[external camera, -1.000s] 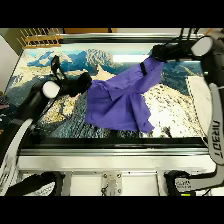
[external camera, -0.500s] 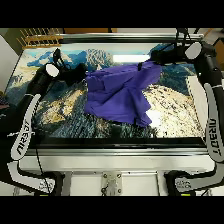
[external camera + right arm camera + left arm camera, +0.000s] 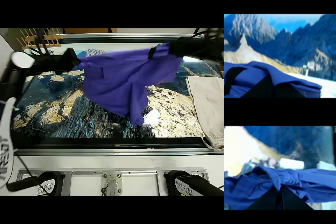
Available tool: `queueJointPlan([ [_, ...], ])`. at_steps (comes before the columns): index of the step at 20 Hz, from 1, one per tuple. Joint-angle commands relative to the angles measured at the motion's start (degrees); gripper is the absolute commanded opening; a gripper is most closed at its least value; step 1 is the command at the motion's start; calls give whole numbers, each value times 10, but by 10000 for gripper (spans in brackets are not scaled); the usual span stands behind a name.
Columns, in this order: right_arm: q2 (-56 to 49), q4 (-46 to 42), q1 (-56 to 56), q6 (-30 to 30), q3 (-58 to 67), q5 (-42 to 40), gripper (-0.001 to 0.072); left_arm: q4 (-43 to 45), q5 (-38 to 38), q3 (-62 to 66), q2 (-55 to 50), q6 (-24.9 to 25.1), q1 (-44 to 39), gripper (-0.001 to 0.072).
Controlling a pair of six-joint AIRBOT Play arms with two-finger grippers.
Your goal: Fold the clothes and pants, and hang the long-sleeved shirts on hangers.
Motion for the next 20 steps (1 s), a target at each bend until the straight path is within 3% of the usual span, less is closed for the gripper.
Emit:
queueJointPlan([
  [1, 127, 0, 1, -6, -1, -81, 1, -30, -25, 0, 142, 25, -8, 13],
  [9, 289, 0, 1, -3, -1, -68, 1, -25, -47, 0, 403, 10, -105, 13],
  [15, 246, 30, 1, 89, -1, 10, 1, 7, -51, -148, 486, -162, -140, 13],
  [18, 132, 122, 6, 89, -1, 76, 1, 92, -53, -280, 490, -251, -140, 13],
  [20, 25, 121, 30, 85, -1, 102, 1, 145, -48, -350, 456, -271, -140, 13],
])
